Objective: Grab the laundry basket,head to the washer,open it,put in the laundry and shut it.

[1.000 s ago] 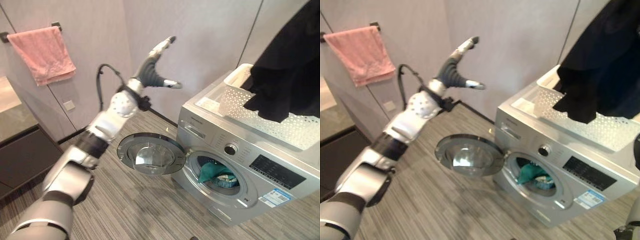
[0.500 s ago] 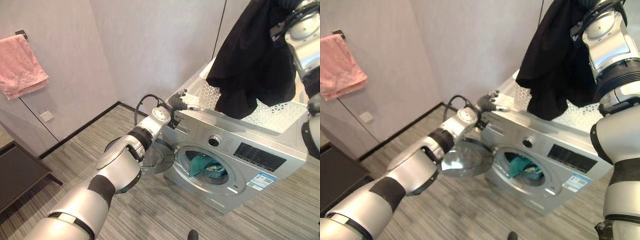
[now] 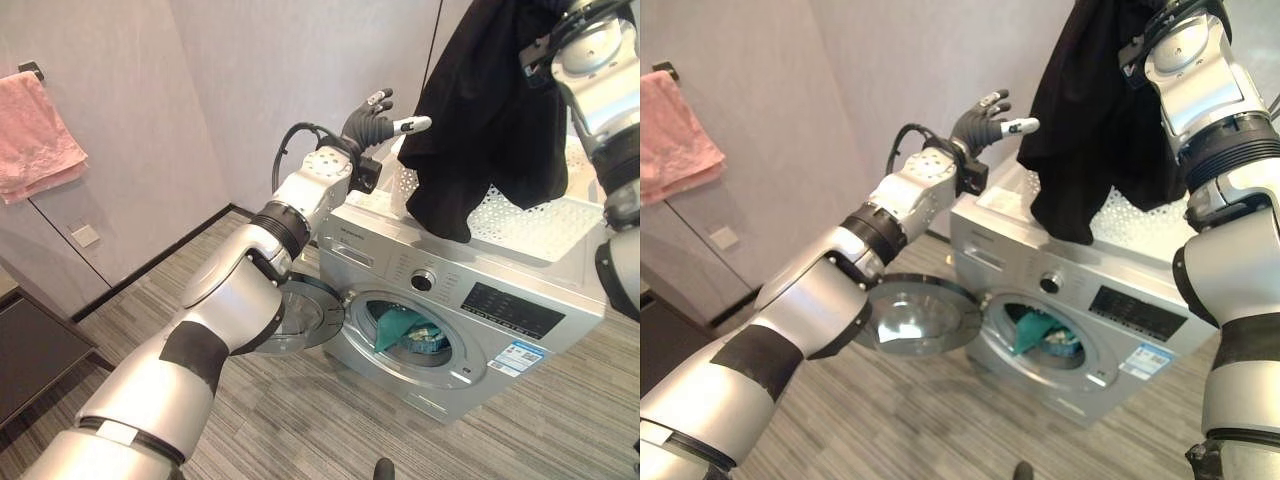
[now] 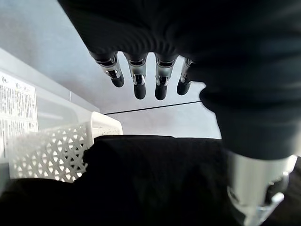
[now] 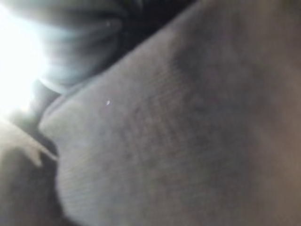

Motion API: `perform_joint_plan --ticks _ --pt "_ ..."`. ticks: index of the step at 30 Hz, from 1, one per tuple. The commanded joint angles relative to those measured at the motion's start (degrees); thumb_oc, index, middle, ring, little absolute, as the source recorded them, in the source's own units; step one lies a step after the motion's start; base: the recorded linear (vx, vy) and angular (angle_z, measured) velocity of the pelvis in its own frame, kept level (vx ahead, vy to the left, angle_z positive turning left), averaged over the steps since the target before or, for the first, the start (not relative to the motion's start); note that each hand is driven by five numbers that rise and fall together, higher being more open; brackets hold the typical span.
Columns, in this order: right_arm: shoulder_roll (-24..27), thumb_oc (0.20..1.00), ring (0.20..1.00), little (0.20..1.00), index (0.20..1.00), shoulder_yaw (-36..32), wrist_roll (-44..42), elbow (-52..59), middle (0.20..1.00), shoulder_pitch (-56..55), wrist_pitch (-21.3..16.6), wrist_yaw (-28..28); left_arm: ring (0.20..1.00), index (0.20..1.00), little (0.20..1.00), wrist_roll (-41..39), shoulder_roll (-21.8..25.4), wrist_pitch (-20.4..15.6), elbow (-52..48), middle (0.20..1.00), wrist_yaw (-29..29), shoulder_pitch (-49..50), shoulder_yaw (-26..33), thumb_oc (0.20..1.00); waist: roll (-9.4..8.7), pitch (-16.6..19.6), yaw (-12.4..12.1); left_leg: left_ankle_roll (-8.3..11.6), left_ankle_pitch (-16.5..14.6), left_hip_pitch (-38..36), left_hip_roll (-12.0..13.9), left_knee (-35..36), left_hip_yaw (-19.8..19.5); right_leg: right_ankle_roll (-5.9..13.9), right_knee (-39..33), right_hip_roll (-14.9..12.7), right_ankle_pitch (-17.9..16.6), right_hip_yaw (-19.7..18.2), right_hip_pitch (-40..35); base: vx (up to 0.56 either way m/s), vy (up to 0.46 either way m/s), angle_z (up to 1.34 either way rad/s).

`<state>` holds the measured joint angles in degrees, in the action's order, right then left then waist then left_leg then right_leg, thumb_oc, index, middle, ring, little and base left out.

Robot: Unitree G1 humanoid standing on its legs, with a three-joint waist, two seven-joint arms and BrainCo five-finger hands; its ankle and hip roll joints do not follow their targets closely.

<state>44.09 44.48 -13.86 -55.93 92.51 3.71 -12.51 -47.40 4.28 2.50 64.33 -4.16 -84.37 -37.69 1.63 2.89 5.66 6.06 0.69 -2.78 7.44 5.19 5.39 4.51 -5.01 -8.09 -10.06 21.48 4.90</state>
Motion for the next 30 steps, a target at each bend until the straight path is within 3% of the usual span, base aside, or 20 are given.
perform_joint_plan --ticks 1,5,11,22,25,29,30 --pt "2.0 0.2 0.2 0.2 0.2 1.6 -0.4 -3.6 0.2 8.8 -2.0 -2.8 1.0 1.0 1.0 -2.0 1.9 -3.3 0.1 1.0 -0.4 -4.4 -1.5 1.0 -2.34 1.7 0.1 -0.15 -1.3 1.4 -0.8 -0.2 0.3 4.94 0.1 -0.7 8.3 -5.3 -5.1 0.01 0.001 -0.04" --pt "2.0 0.2 0.2 0.2 0.2 0.2 -1.9 -2.9 0.2 7.7 -2.3 -3.0 1.0 1.0 1.0 -1.1 0.7 -3.0 0.4 1.0 -0.3 -3.4 -1.7 1.0 -2.28 1.6 0.3 -0.24 -1.5 1.2 -0.8 -0.2 0.5 4.89 0.1 -0.7 8.3 -5.6 -5.1 0.0 0.0 -0.02" --pt "-2.3 0.2 0.2 0.2 0.2 -2.5 -5.8 -0.3 0.2 6.0 -3.5 -3.2 1.0 1.0 1.0 -0.2 -3.5 -3.1 0.5 1.0 -1.2 -1.3 -1.3 1.0 -1.9 1.0 1.2 -0.39 -1.6 1.1 -0.7 -0.2 1.4 4.81 0.1 -0.5 8.2 -6.9 -4.2 0.0 -0.002 -0.04" --pt "-9.5 0.2 0.2 0.2 0.2 -4.4 -8.0 6.8 0.2 3.3 -5.1 -3.5 1.0 1.0 1.0 -3.9 -2.6 -4.5 -1.5 1.0 -1.4 -4.5 -0.4 1.0 -1.48 0.7 1.6 -0.17 -1.4 0.9 0.0 -0.2 3.5 4.86 0.0 0.0 8.2 -8.2 -3.2 0.01 -0.015 -0.15" --pt "-11.4 0.2 0.2 0.2 0.2 -4.9 -8.2 9.4 0.2 2.6 -5.6 -3.8 1.0 1.0 1.0 -6.0 0.3 -6.7 -4.5 1.0 -2.2 -6.2 0.5 1.0 -1.33 0.6 1.9 -0.02 -1.2 0.7 0.3 -0.2 3.8 4.74 0.2 0.2 8.3 -8.5 -3.2 0.02 -0.01 -0.1" --pt "-12.6 0.2 0.2 0.2 0.2 -7.0 -7.0 12.3 0.2 0.1 -7.1 -4.4 1.0 1.0 1.0 -1.6 1.4 -11.2 -8.6 1.0 -6.3 -5.6 3.5 1.0 -1.59 0.4 2.4 0.04 -1.4 0.4 0.6 -0.2 4.3 4.54 0.2 0.5 8.6 -8.6 -3.4 0.02 -0.008 -0.06" --pt "-12.8 0.2 0.2 0.2 0.2 -7.3 -6.9 12.7 0.2 -0.5 -7.2 -4.6 0.57 0.57 0.57 -1.3 1.2 -11.7 -8.9 0.57 -7.2 -5.1 4.2 0.57 -1.65 0.4 2.5 0.04 -1.4 0.3 0.6 -0.2 4.4 4.47 0.2 0.5 8.6 -8.8 -3.4 0.0 0.0 0.0"
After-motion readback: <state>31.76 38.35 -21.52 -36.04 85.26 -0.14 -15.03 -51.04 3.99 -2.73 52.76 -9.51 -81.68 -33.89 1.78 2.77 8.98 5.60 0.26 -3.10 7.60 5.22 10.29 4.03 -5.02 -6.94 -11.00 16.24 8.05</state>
